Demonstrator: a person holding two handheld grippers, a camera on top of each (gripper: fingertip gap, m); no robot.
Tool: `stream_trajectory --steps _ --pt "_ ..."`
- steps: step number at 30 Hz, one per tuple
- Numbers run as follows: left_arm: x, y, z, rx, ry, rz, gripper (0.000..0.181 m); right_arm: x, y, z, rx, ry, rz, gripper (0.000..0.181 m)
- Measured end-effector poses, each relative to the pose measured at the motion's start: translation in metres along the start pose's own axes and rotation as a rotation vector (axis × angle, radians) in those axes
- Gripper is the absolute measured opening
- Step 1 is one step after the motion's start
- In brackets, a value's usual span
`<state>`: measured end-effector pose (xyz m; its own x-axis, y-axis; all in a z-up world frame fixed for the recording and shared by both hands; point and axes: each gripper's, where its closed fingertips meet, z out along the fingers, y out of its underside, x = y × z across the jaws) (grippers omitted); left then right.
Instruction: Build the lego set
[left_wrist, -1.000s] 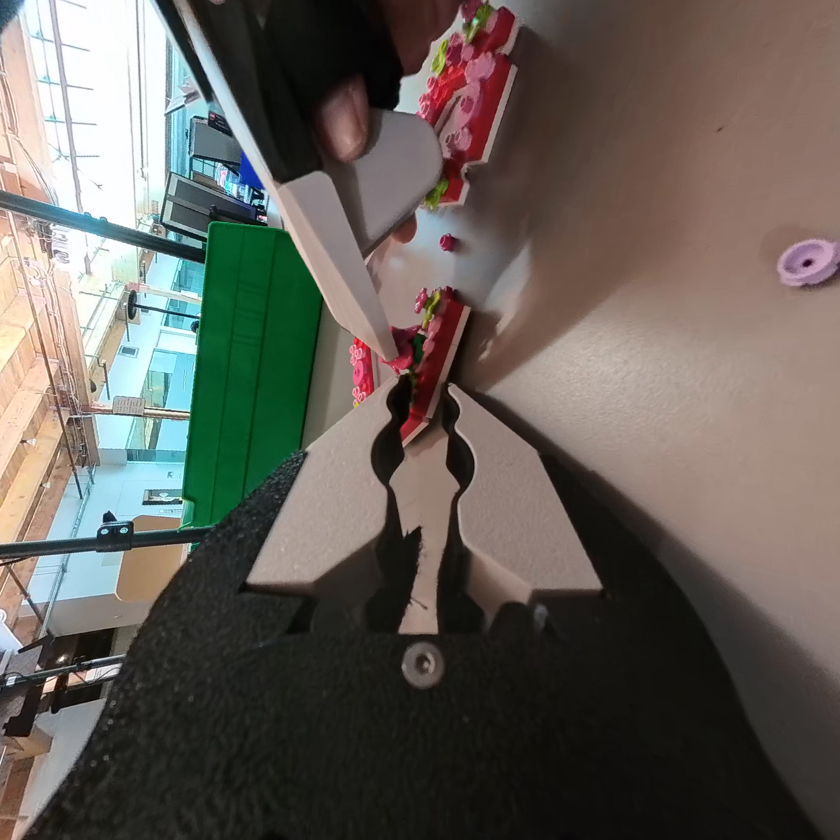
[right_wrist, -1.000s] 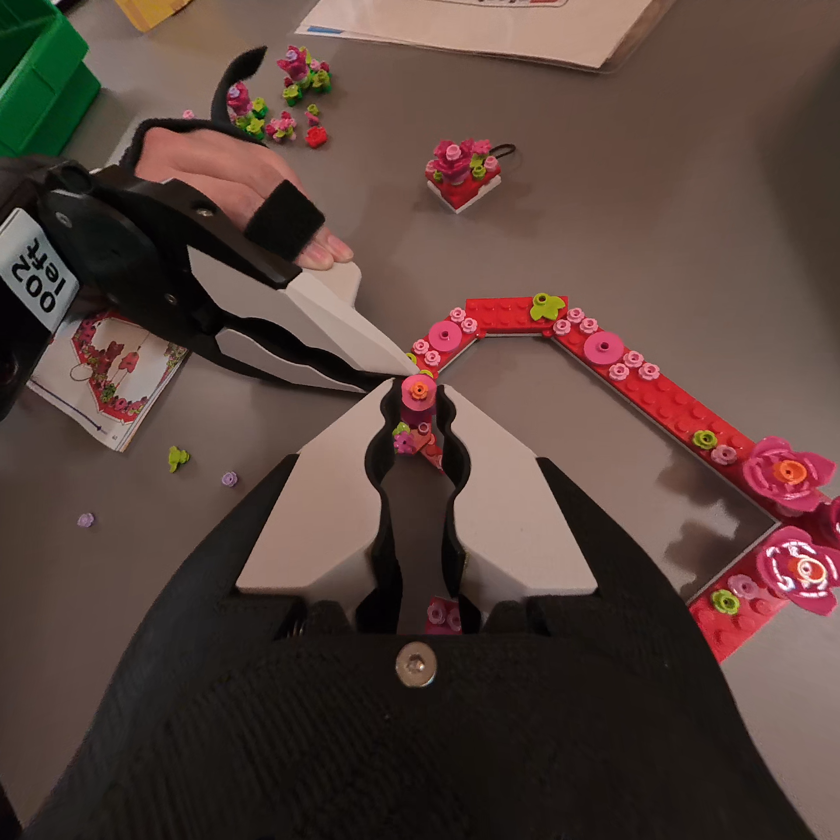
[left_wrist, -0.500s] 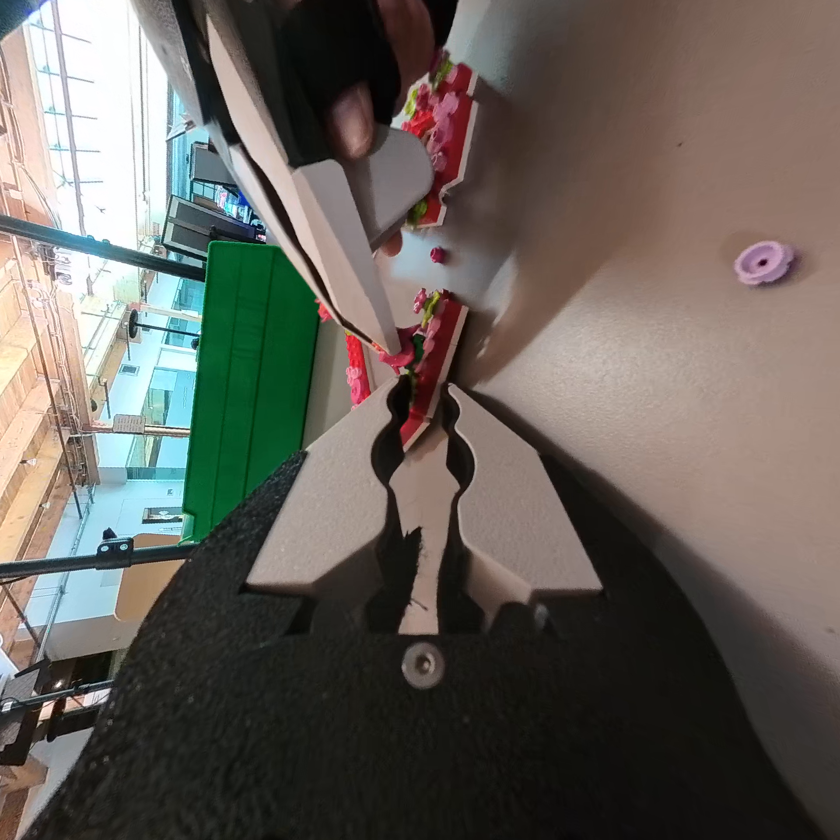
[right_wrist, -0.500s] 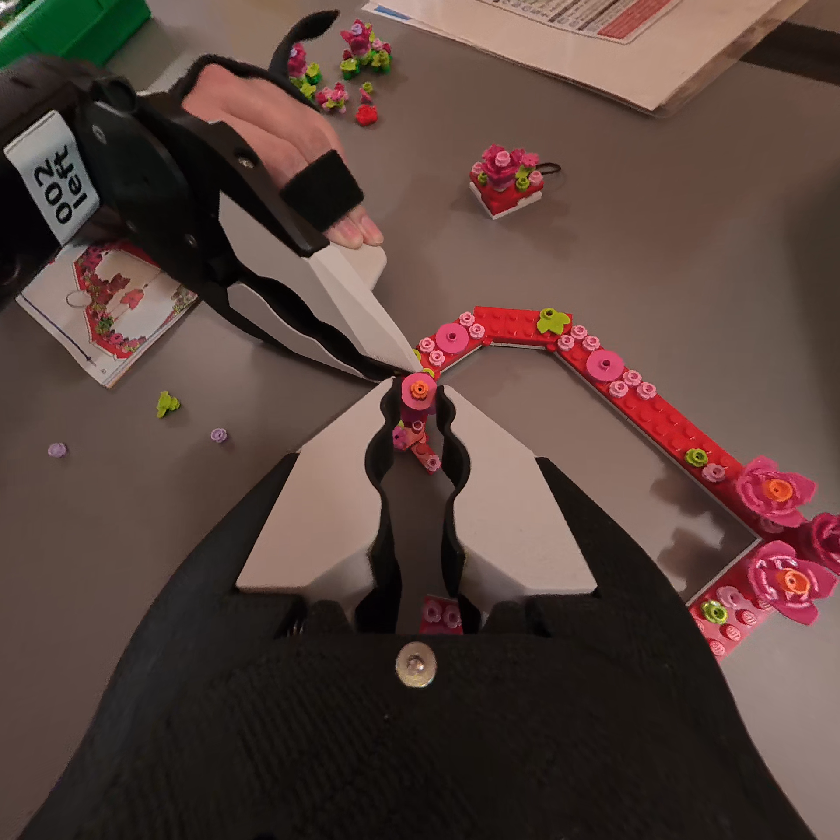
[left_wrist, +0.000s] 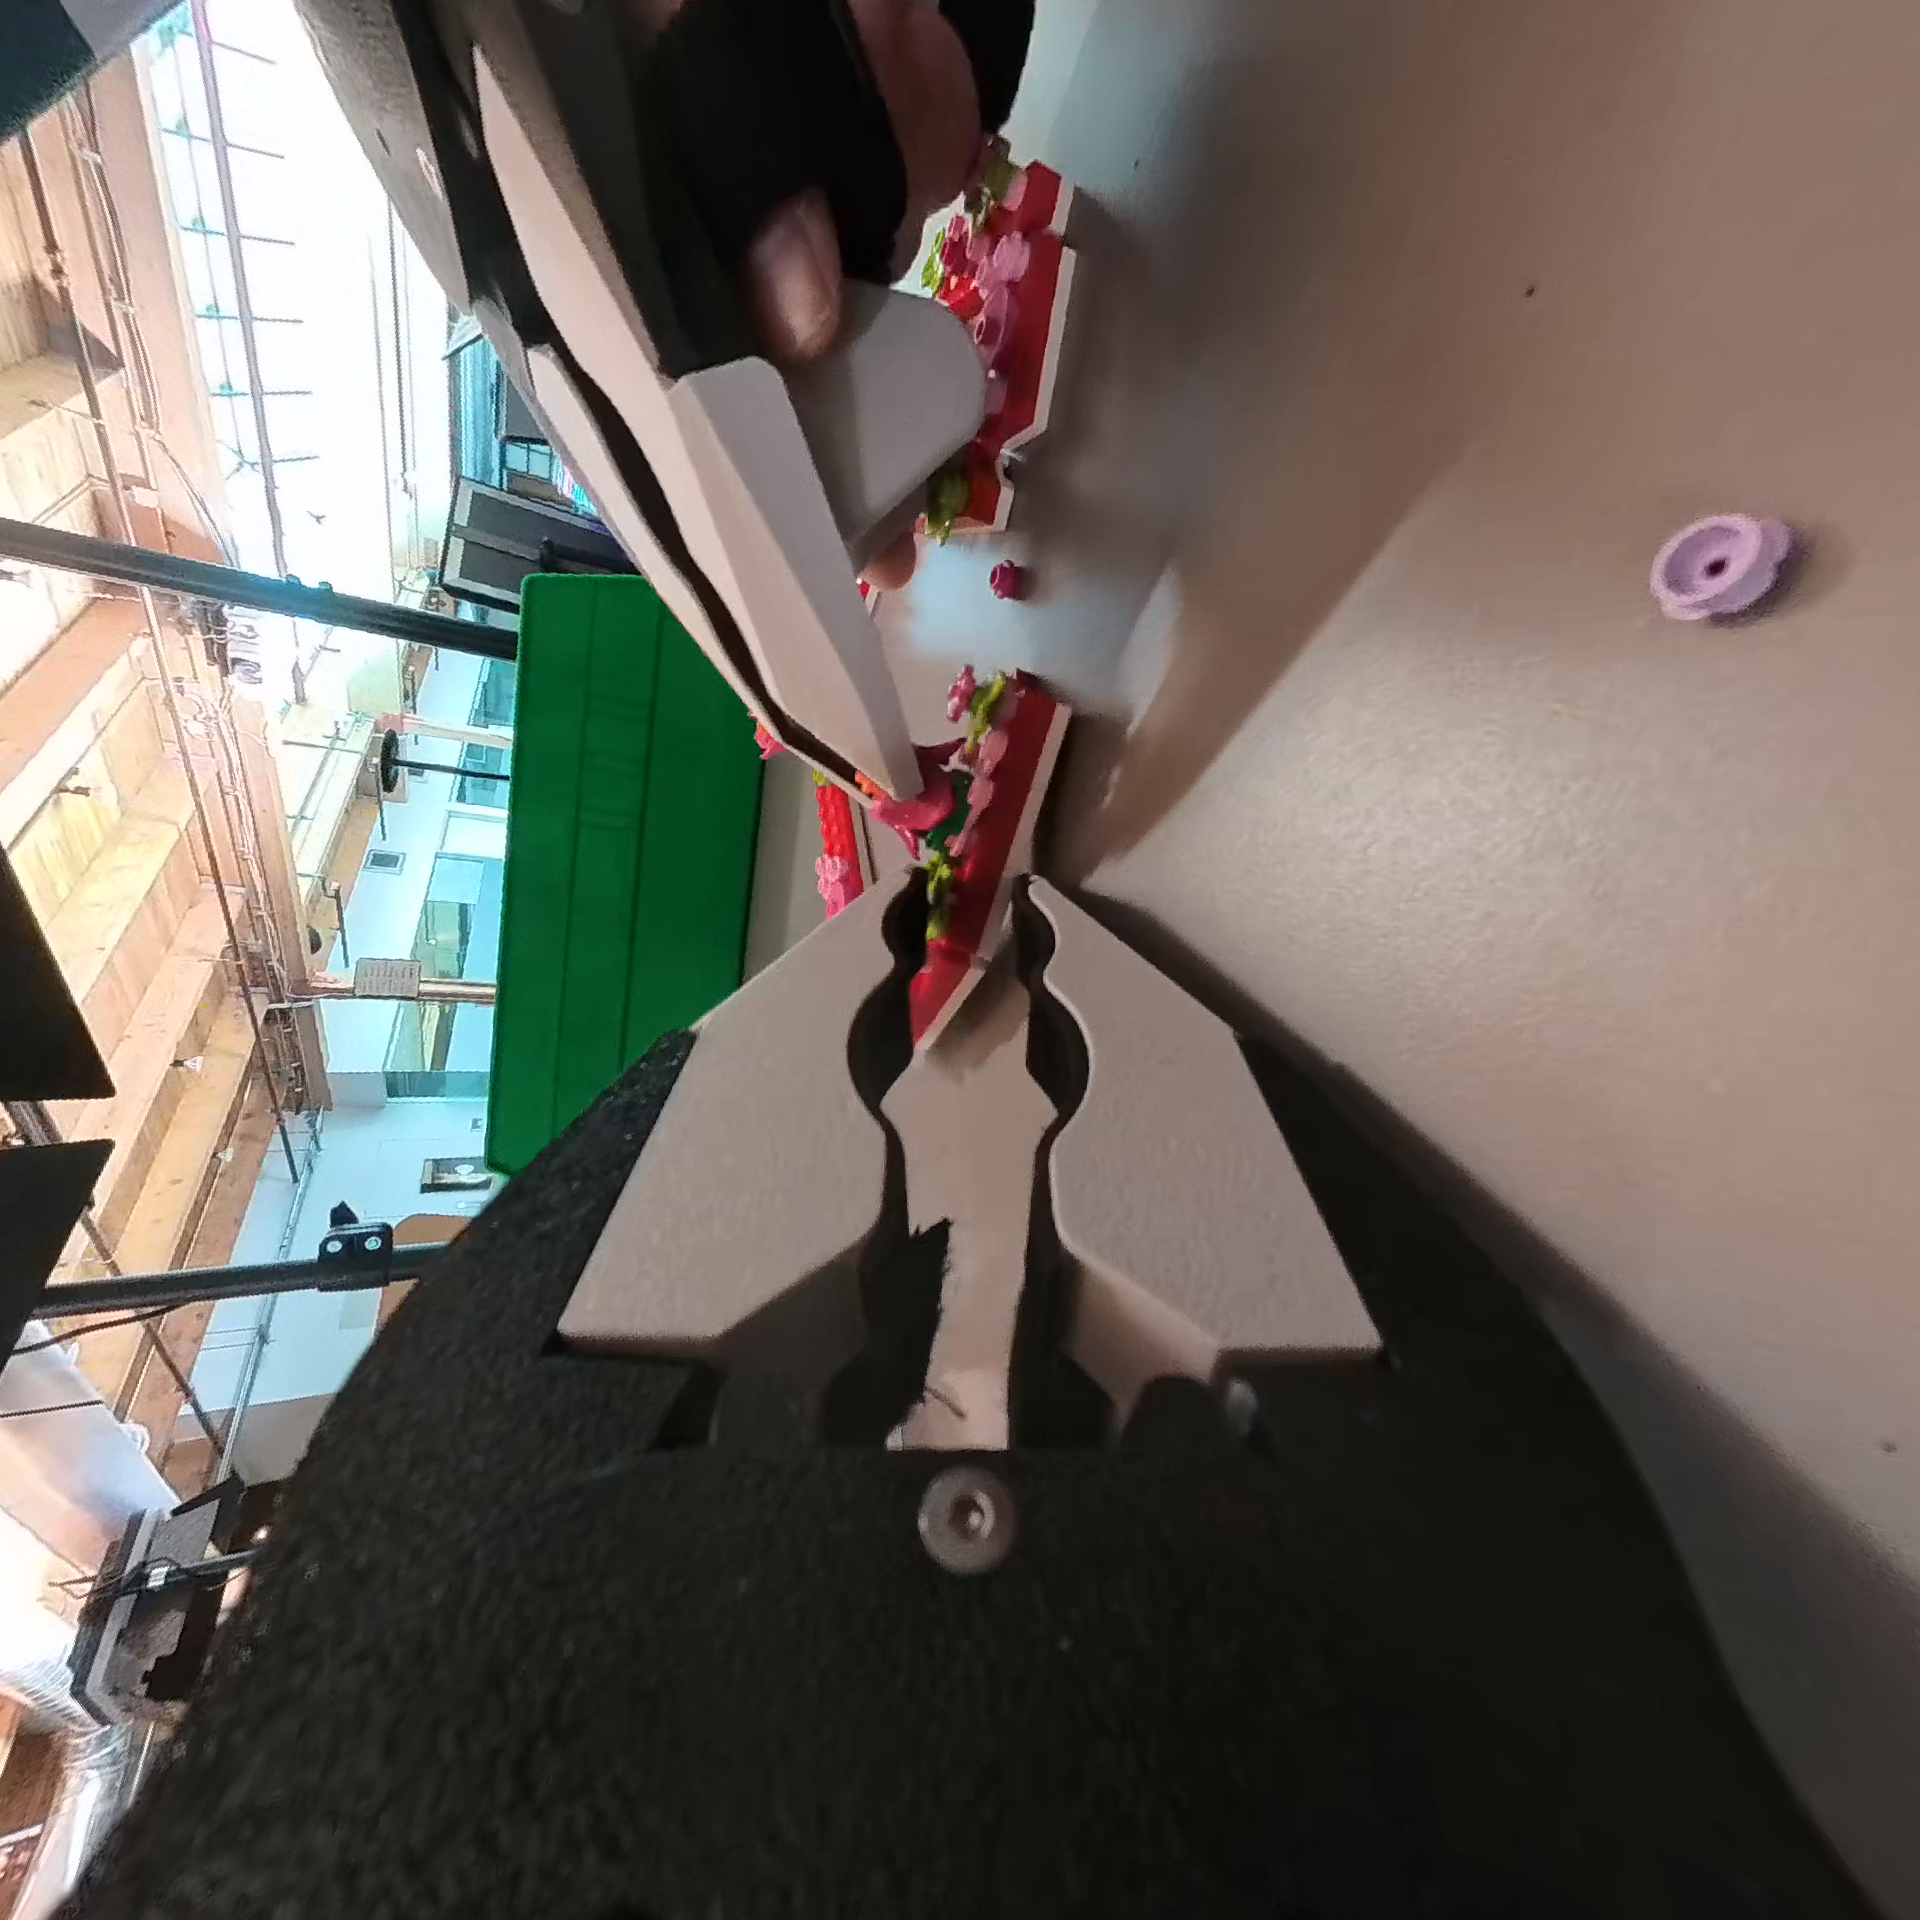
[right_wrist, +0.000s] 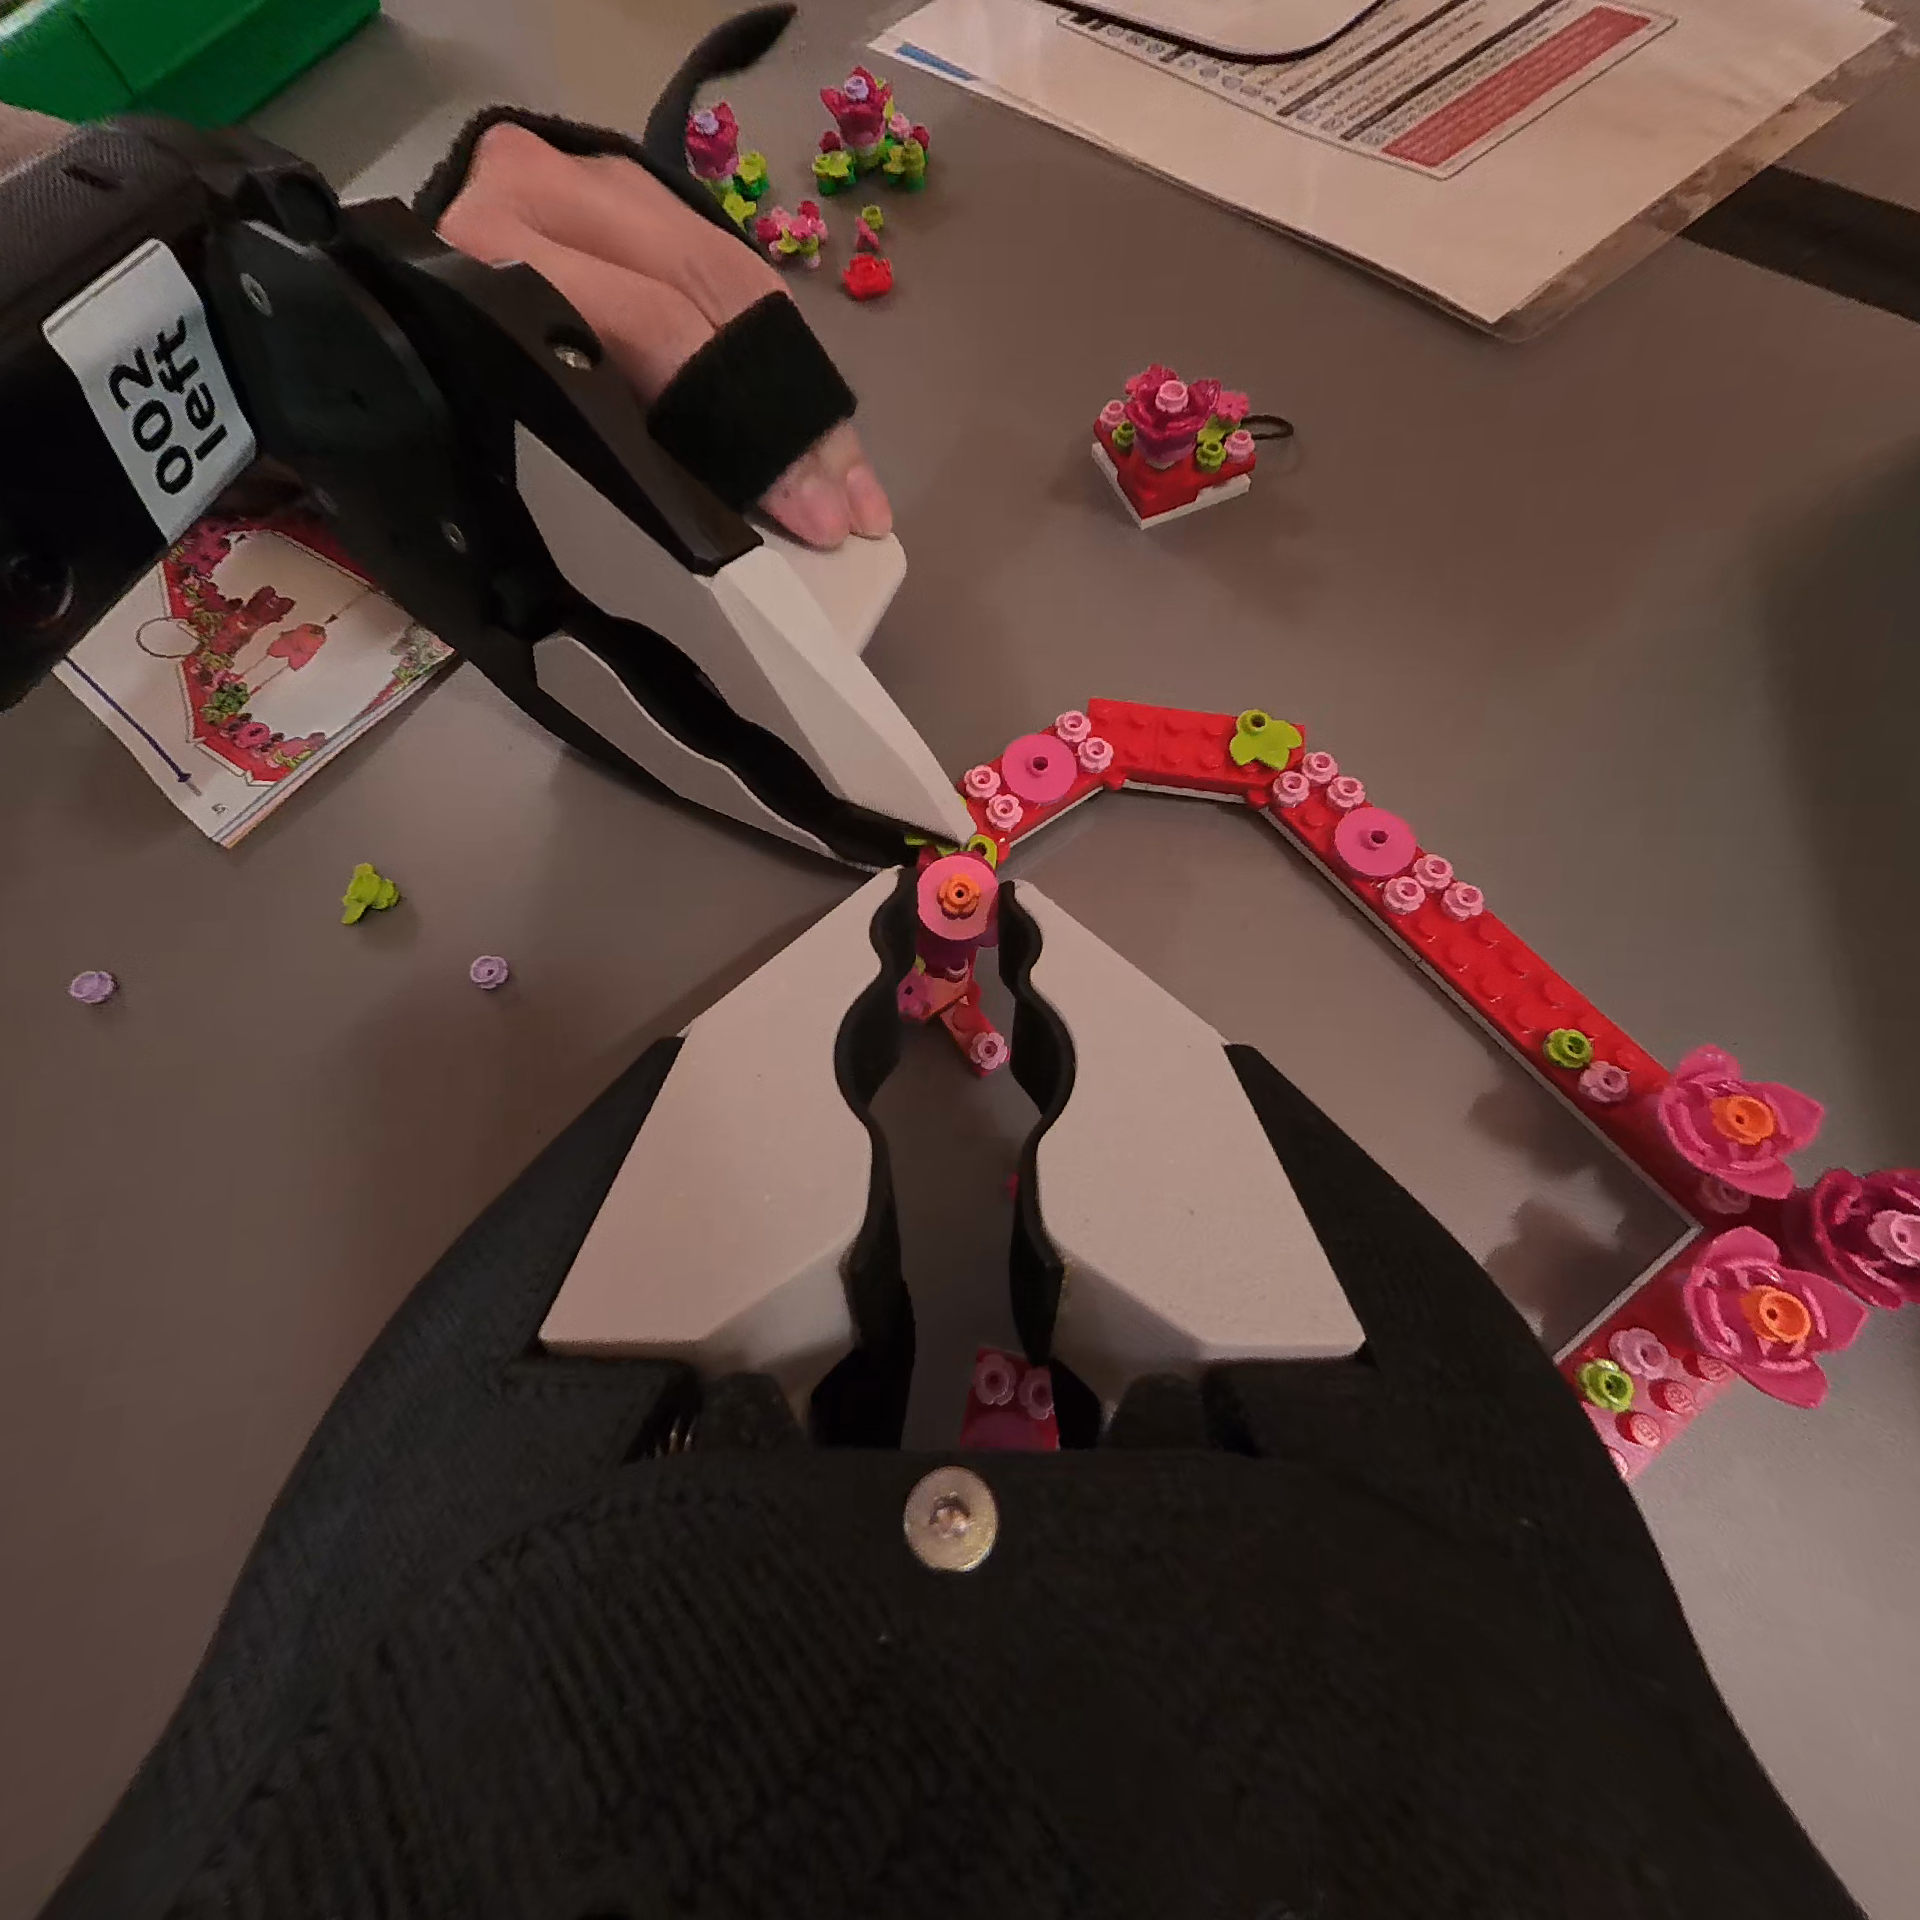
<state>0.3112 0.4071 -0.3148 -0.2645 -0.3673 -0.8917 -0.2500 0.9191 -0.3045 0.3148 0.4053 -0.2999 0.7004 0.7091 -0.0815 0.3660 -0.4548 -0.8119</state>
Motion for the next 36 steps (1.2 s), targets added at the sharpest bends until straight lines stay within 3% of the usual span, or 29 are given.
stream_trajectory --steps 2,6,12,25,29,36 --pt "-0.01 0.003 -0.001 -0.017 -0.042 -0.045 0.035 -0.001 0.0 0.0 -0.002 0.0 -0.01 0.015" --pt "0.0 0.004 -0.001 -0.032 0.018 -0.038 0.015 -0.002 -0.001 0.002 0.004 0.01 0.005 0.015" --pt "0.0 0.006 0.0 -0.057 0.034 -0.074 0.014 -0.001 -0.003 0.003 -0.002 0.06 0.019 0.015" --pt "0.0 0.007 0.0 -0.073 0.042 -0.102 0.013 0.004 -0.003 0.005 0.085 0.263 0.297 0.015" --pt "0.0 0.007 0.001 -0.071 0.041 -0.101 0.013 0.005 -0.003 0.005 0.117 0.301 0.277 0.015" --pt "0.0 0.006 0.0 -0.063 0.045 -0.098 0.013 0.003 -0.003 0.005 0.094 0.213 0.158 0.014"
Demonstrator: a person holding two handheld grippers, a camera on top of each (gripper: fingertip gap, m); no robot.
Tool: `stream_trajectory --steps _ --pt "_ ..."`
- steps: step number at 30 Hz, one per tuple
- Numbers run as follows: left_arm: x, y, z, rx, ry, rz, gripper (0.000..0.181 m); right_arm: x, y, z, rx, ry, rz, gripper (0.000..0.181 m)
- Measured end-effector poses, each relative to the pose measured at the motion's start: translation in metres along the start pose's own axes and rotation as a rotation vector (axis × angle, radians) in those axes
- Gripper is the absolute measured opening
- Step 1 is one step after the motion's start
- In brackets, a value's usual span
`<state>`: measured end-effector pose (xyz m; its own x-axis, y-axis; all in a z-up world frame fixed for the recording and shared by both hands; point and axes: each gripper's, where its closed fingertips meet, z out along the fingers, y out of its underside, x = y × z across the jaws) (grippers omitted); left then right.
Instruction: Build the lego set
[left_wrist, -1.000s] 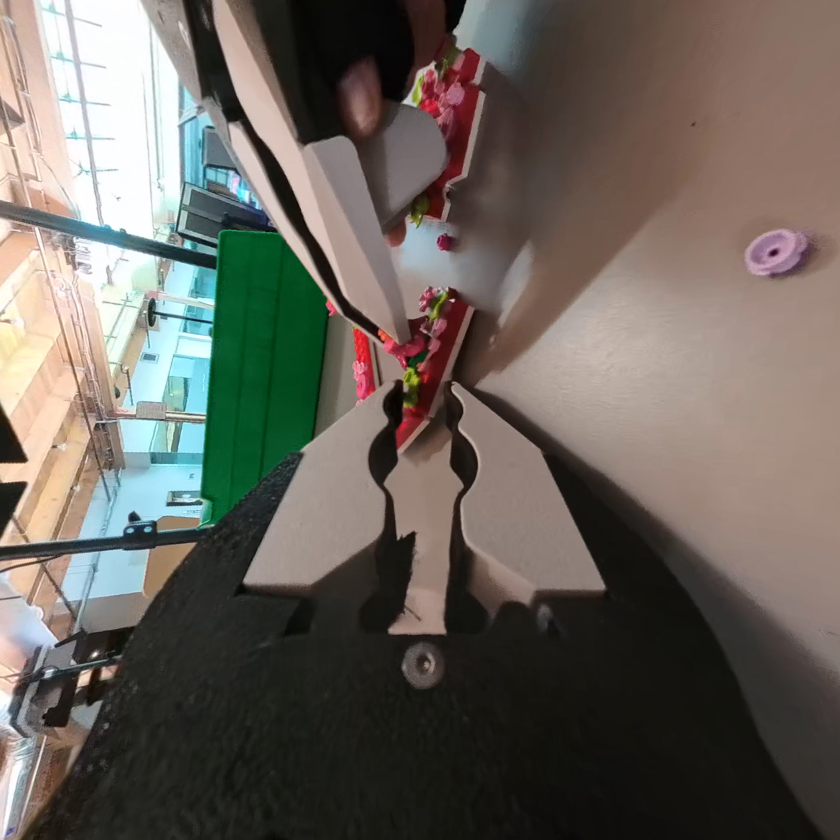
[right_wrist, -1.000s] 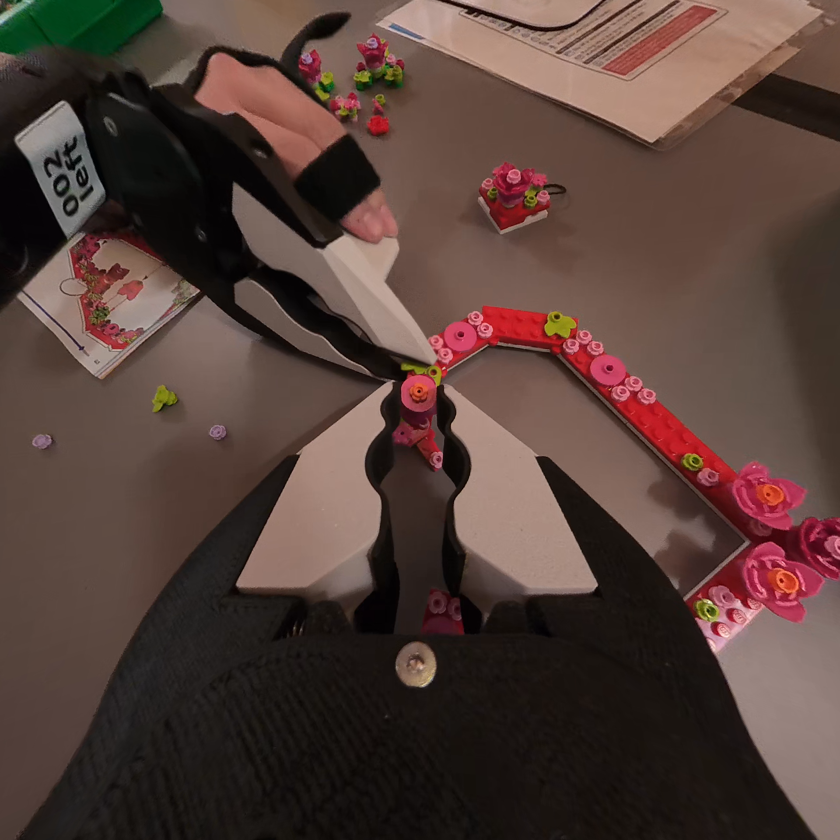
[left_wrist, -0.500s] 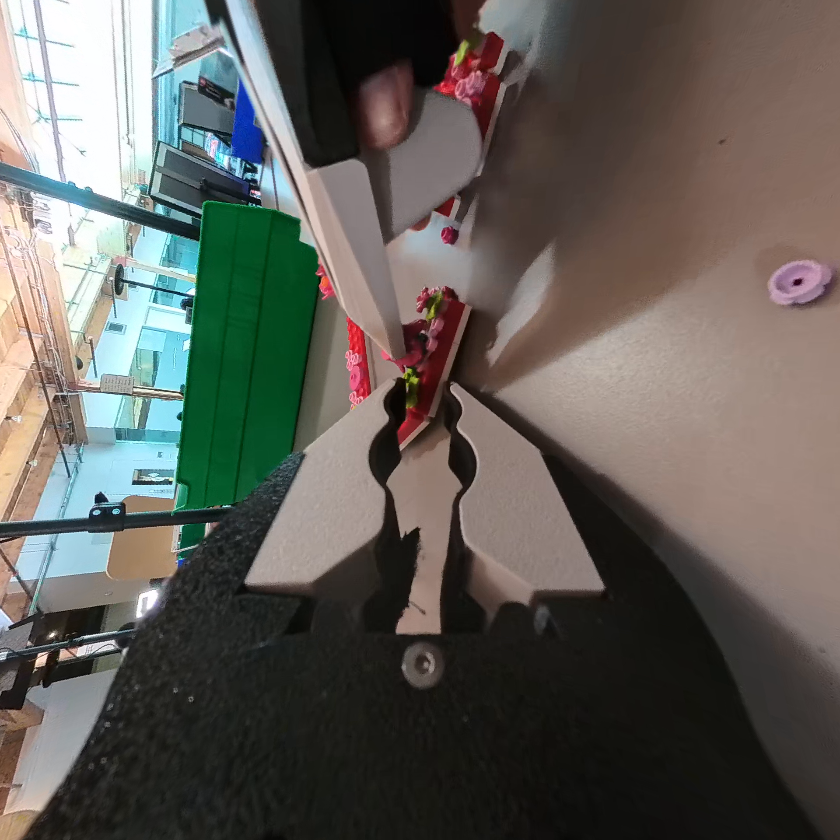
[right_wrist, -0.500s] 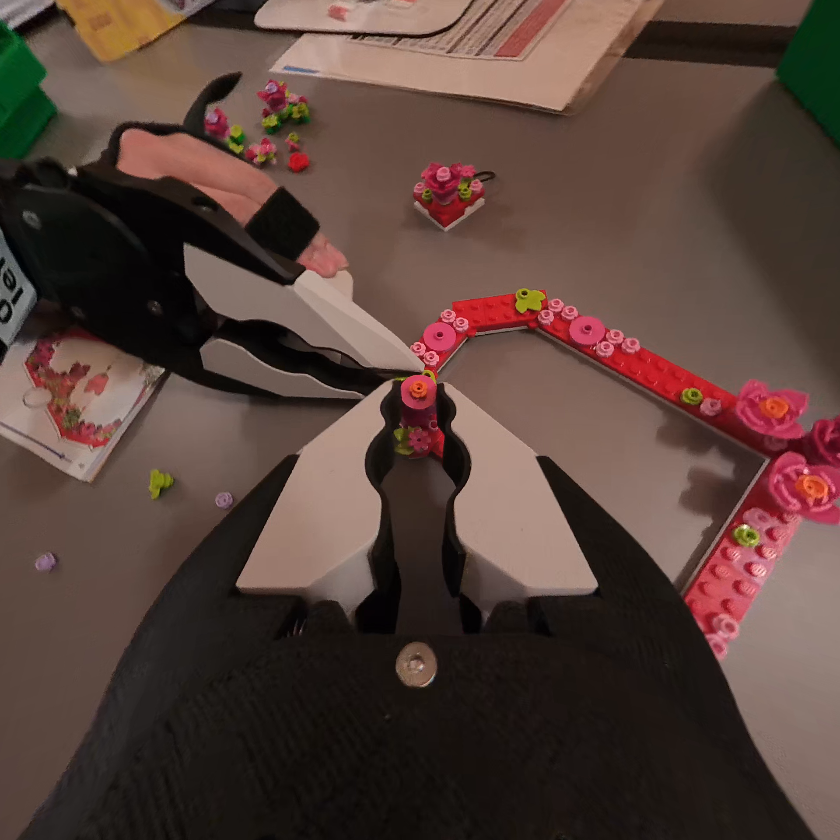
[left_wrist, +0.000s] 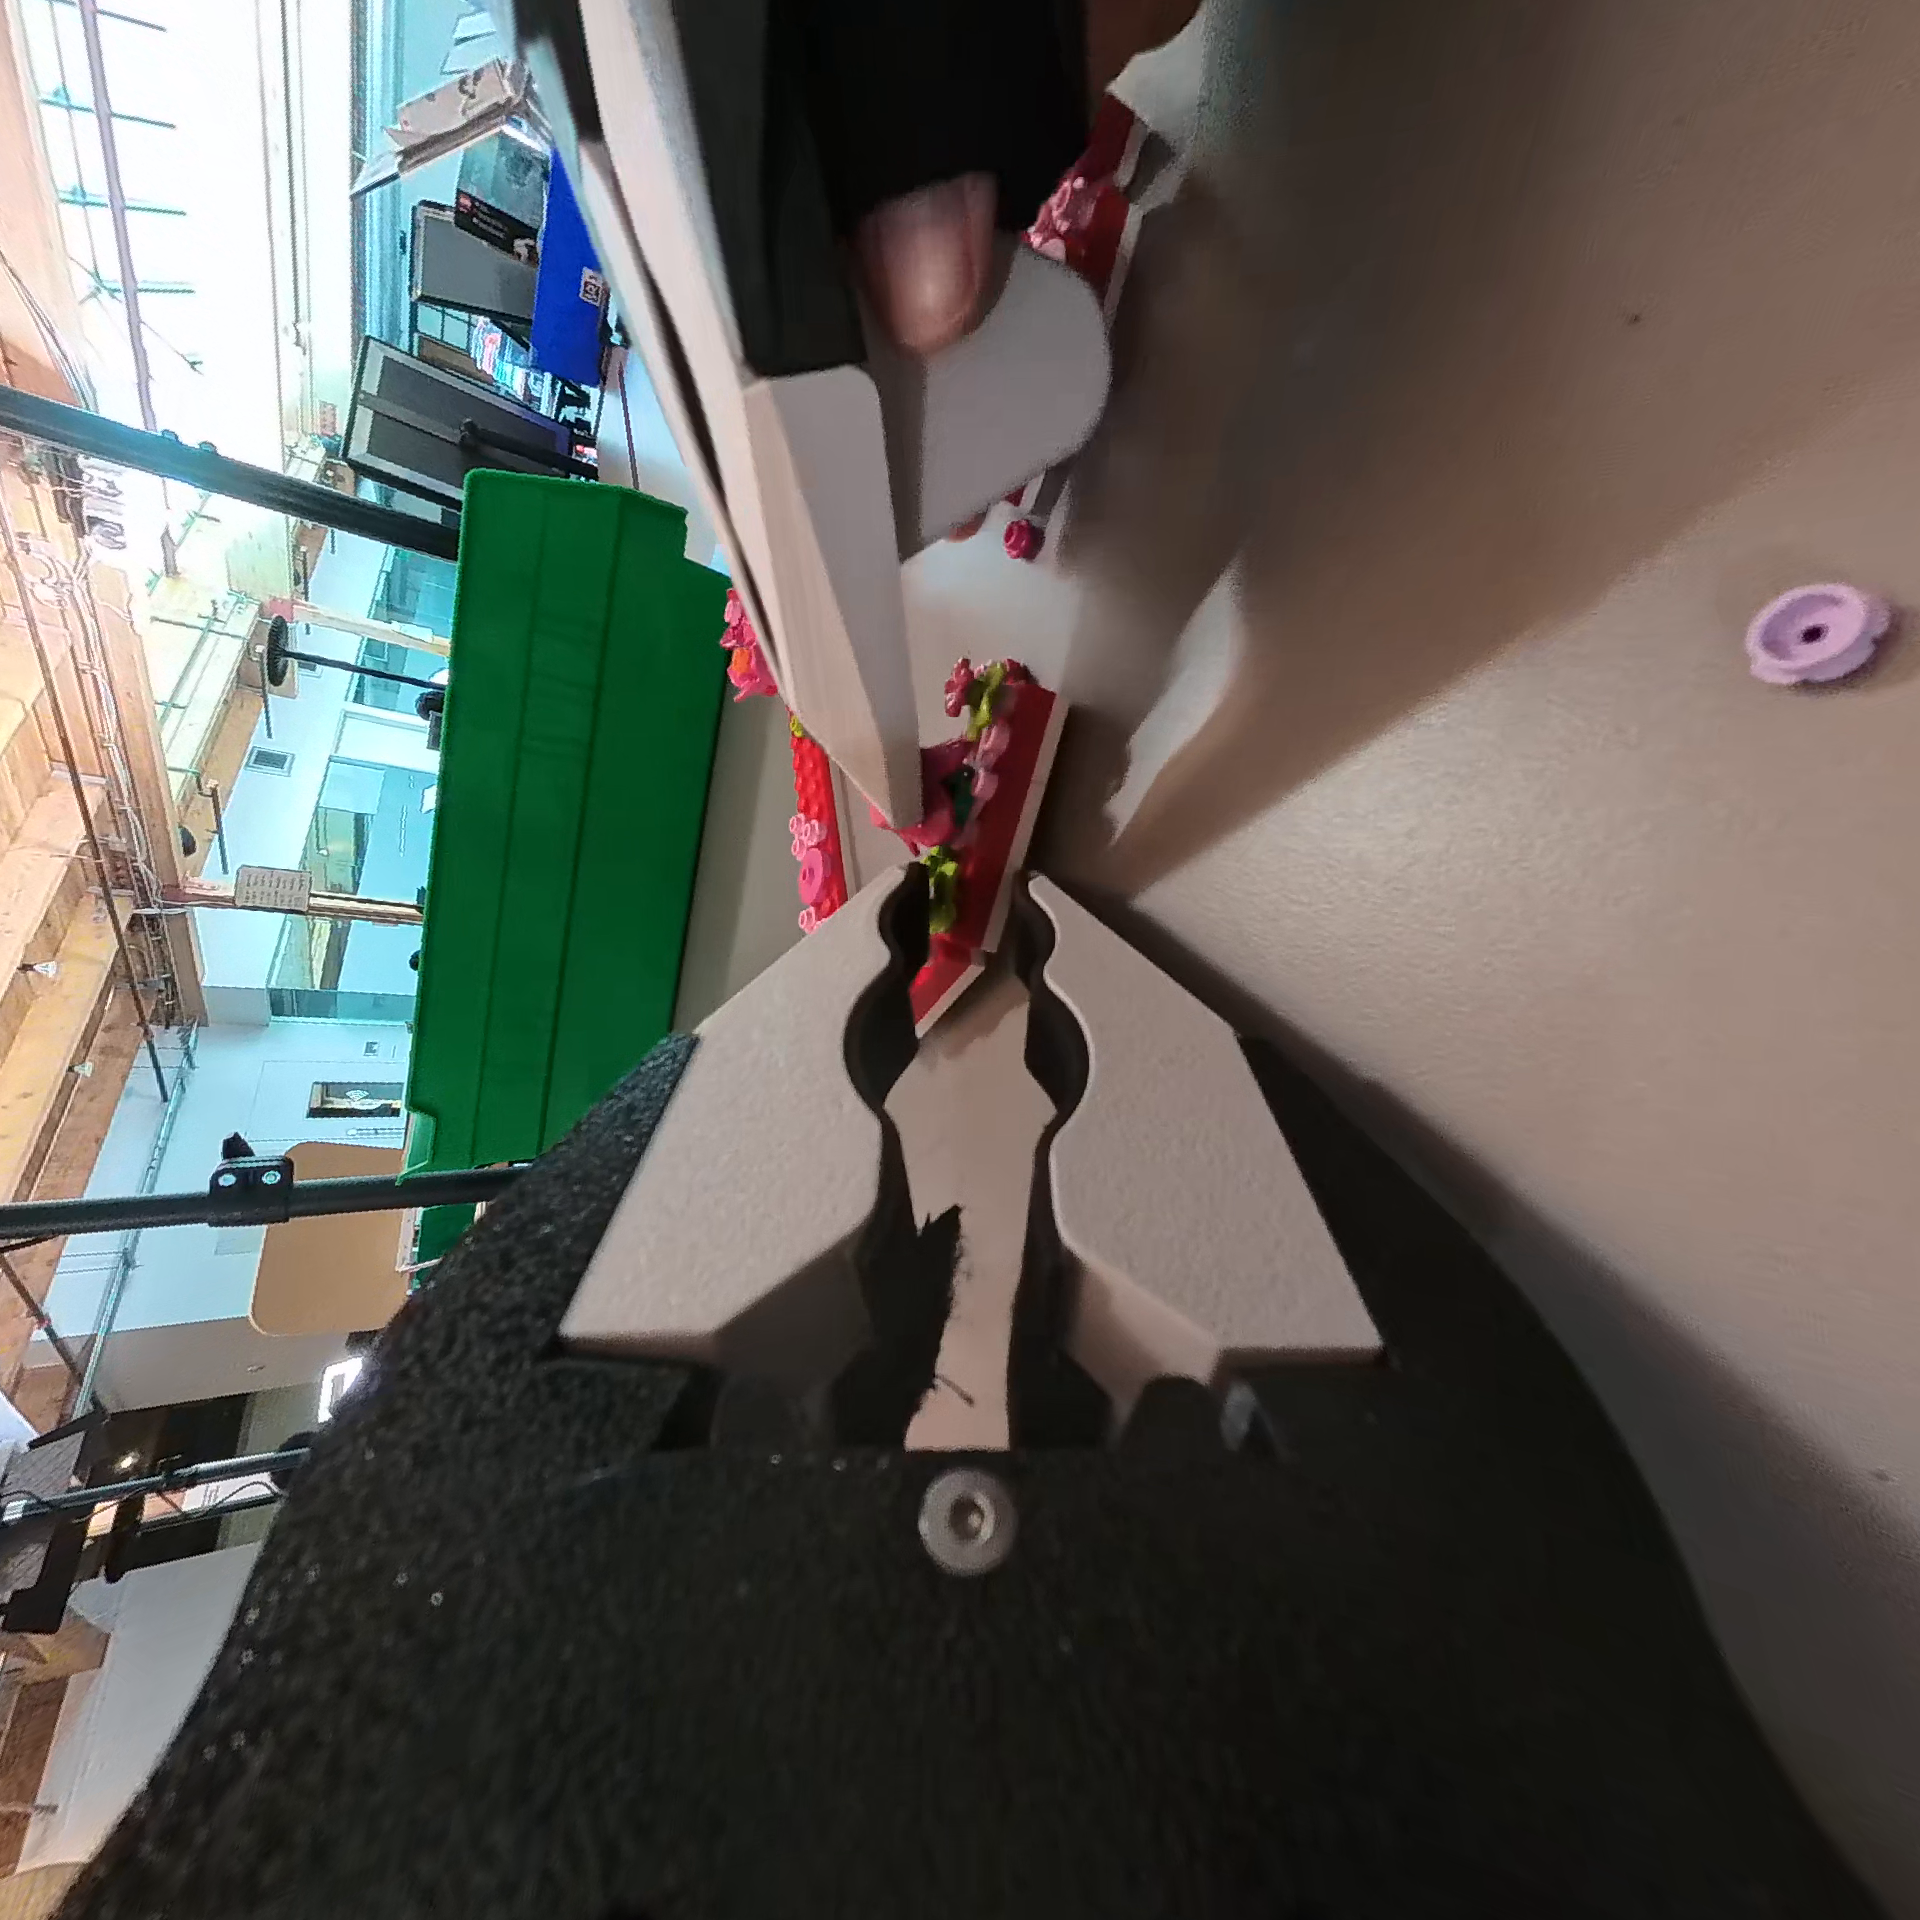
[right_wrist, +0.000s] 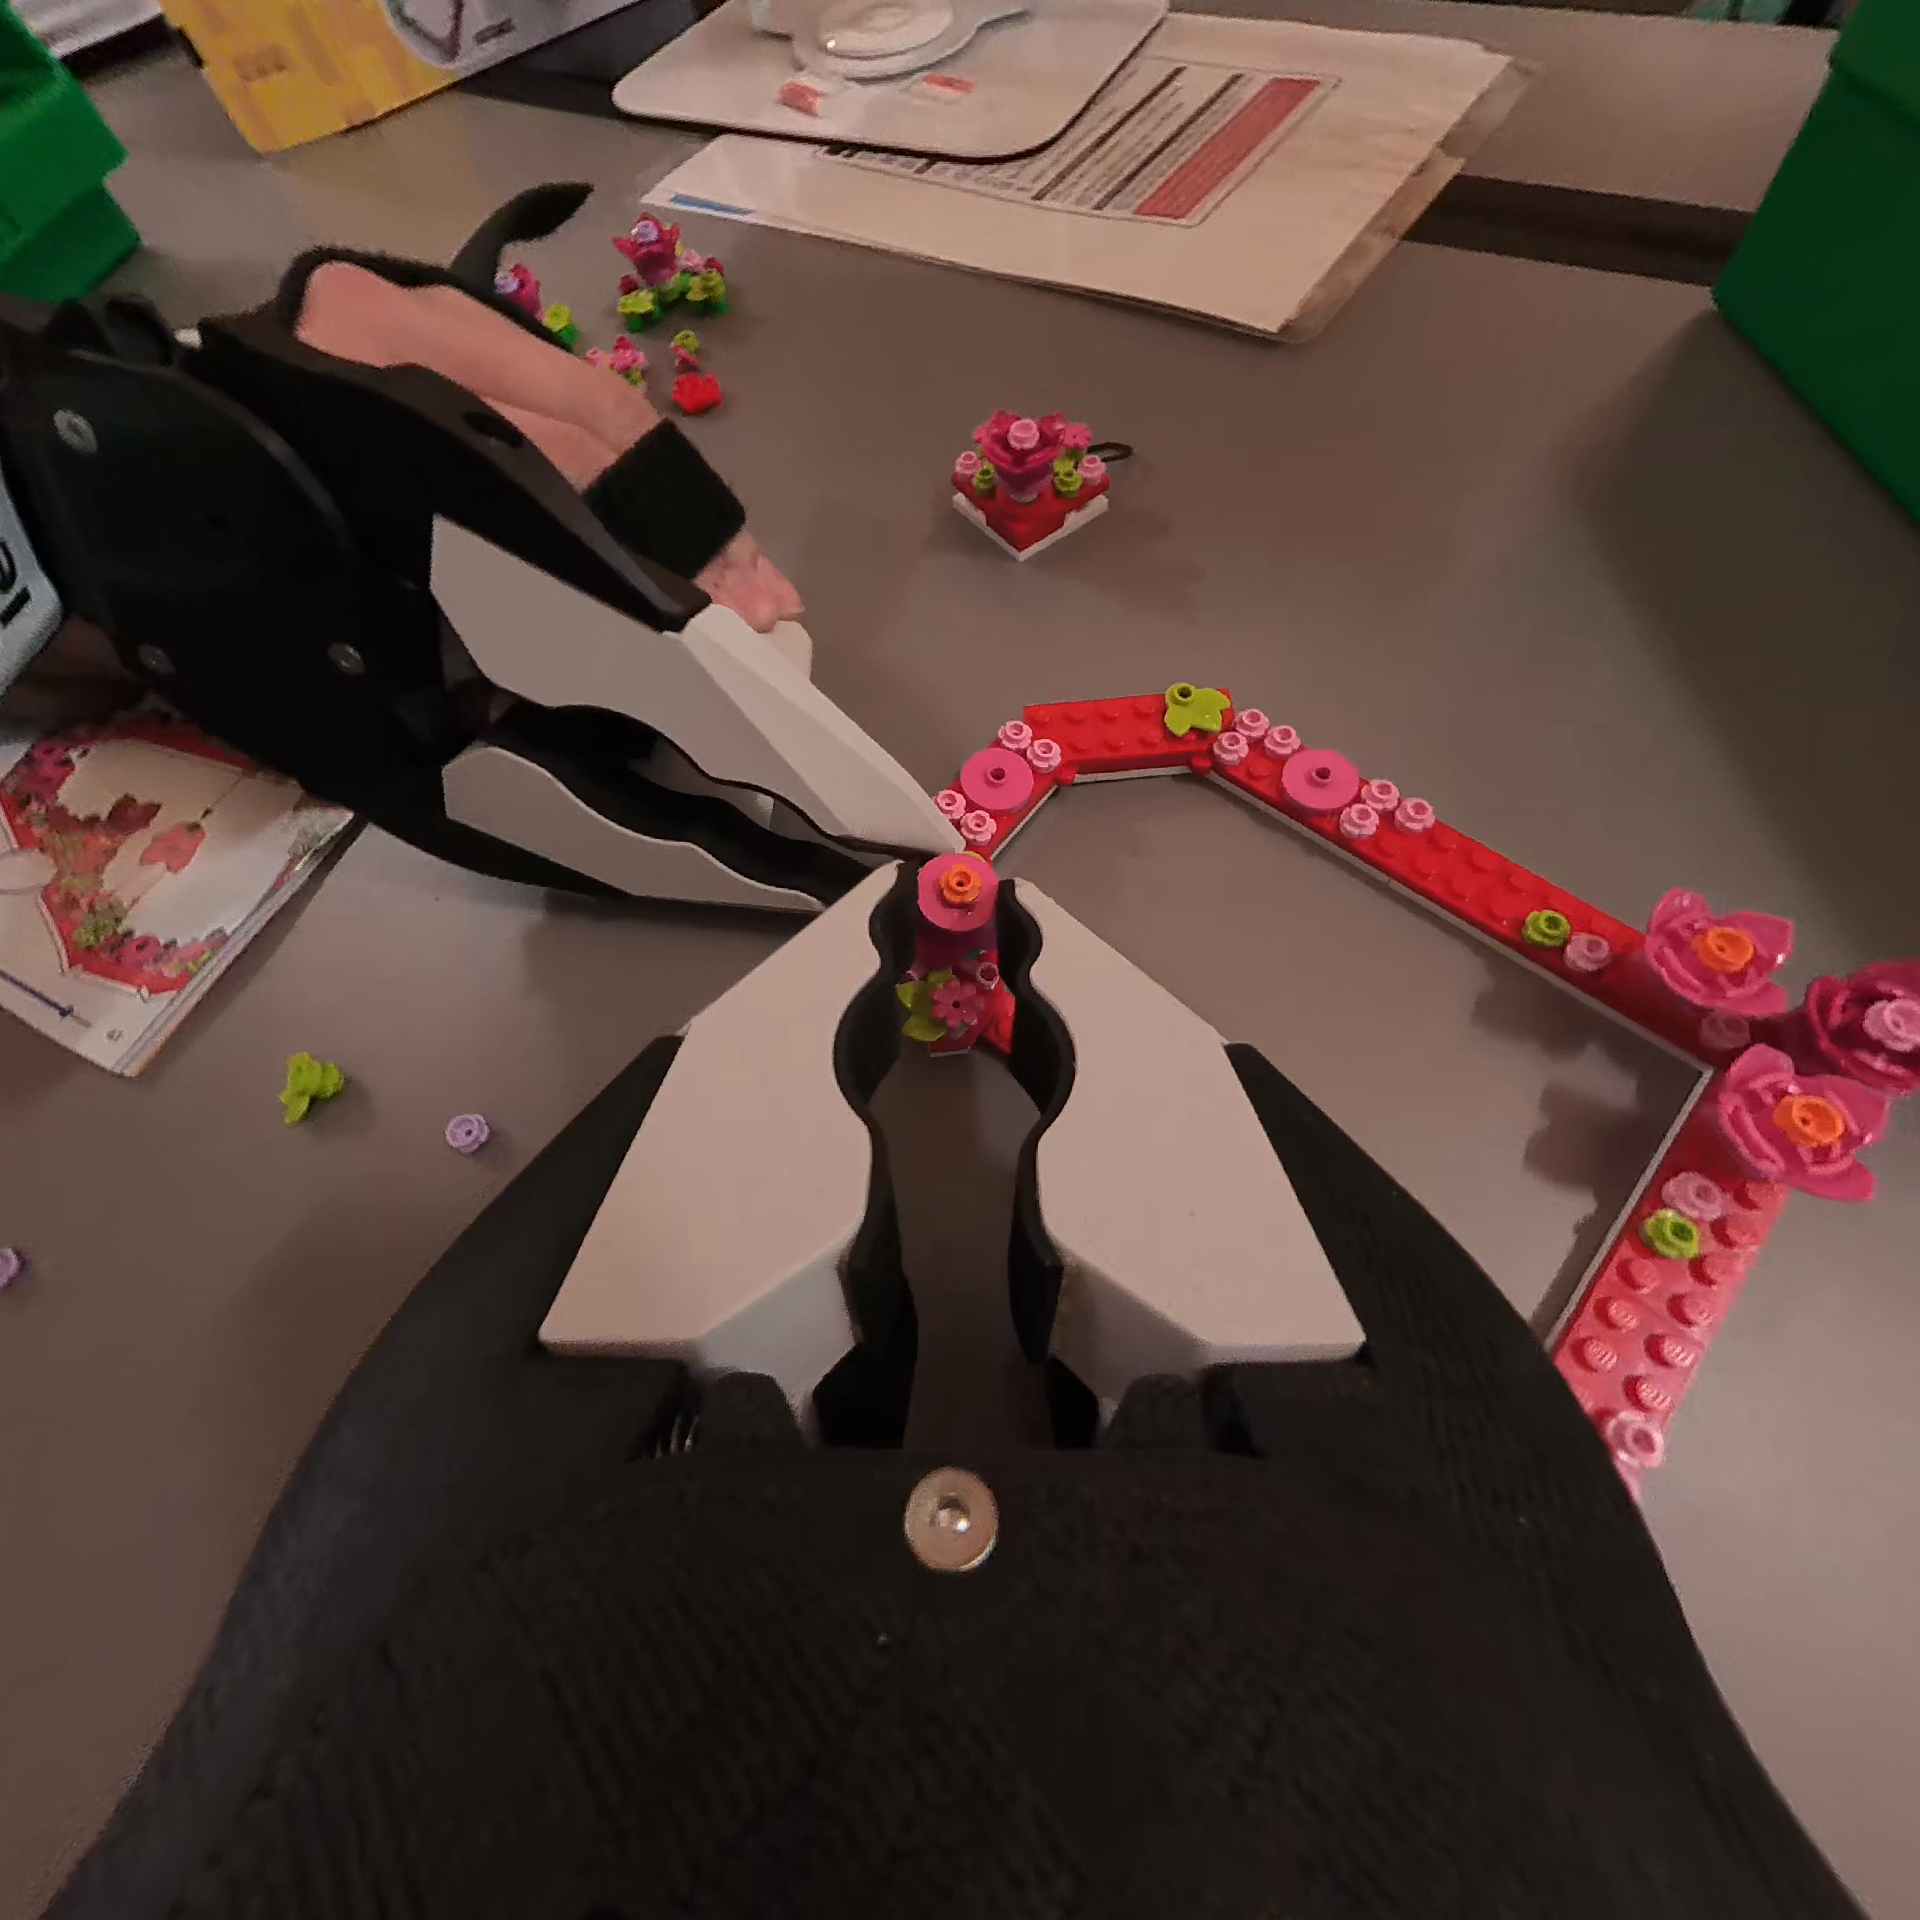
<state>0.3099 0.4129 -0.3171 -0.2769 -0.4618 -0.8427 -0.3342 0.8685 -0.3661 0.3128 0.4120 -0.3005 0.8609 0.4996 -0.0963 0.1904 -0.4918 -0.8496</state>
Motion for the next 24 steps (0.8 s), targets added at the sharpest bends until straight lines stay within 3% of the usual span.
stream_trajectory --steps 8,15,24 --pt "-0.0001 0.0003 0.0 0.001 -0.003 0.005 0.013 0.0007 -0.0023 0.0014 0.02 -0.012 -0.055 0.014" --pt "-0.0009 0.0013 0.0004 -0.003 -0.01 0.003 0.013 0.0069 -0.0026 0.0026 0.032 0.023 0.103 0.014" --pt "-0.0008 0.001 0.0005 -0.001 -0.007 0.0 0.013 0.0049 -0.0021 0.0024 0.028 -0.006 0.081 0.014"
